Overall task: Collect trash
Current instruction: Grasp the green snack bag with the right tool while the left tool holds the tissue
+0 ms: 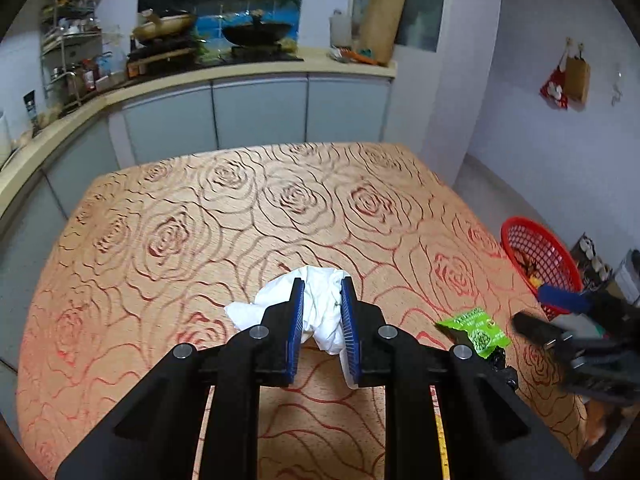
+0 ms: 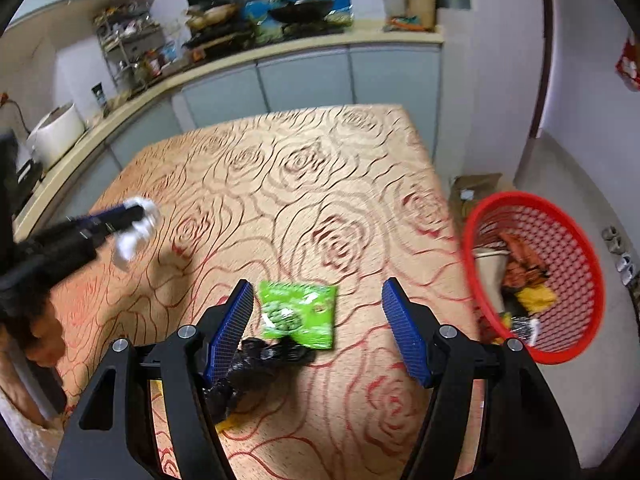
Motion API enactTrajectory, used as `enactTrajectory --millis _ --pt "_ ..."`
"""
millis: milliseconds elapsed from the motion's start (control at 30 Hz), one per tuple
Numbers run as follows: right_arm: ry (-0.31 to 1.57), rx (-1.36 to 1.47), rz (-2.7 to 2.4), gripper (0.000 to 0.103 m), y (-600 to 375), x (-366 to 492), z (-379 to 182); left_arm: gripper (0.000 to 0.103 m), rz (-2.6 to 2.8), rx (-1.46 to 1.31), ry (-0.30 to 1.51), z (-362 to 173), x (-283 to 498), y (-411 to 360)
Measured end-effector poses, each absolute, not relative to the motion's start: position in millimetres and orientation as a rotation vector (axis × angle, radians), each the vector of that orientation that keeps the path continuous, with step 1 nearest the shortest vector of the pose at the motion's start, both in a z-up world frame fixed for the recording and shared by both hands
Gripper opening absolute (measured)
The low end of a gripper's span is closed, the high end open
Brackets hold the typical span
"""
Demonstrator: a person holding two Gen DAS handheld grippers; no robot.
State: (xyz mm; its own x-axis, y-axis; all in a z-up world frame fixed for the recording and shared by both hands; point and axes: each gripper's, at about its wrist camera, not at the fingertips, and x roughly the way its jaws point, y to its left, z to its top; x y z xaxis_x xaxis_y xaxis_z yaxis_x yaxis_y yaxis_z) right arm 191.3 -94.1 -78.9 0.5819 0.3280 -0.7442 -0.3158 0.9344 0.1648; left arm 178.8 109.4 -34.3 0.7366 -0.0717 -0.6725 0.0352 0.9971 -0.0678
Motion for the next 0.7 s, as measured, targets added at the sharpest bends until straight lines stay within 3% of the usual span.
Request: enactTrajectory --millis 600,700 --pt "0.946 -0.081 0.384 0.065 -64.6 206.8 -116.4 0.018 -0.014 -0.052 0.720 -31.8 172.0 124.6" --pt "0.956 -0.079 0.387 0.057 -65.7 207.8 -119.2 0.018 -0.009 -0.054 0.719 -32.0 171.0 126.1"
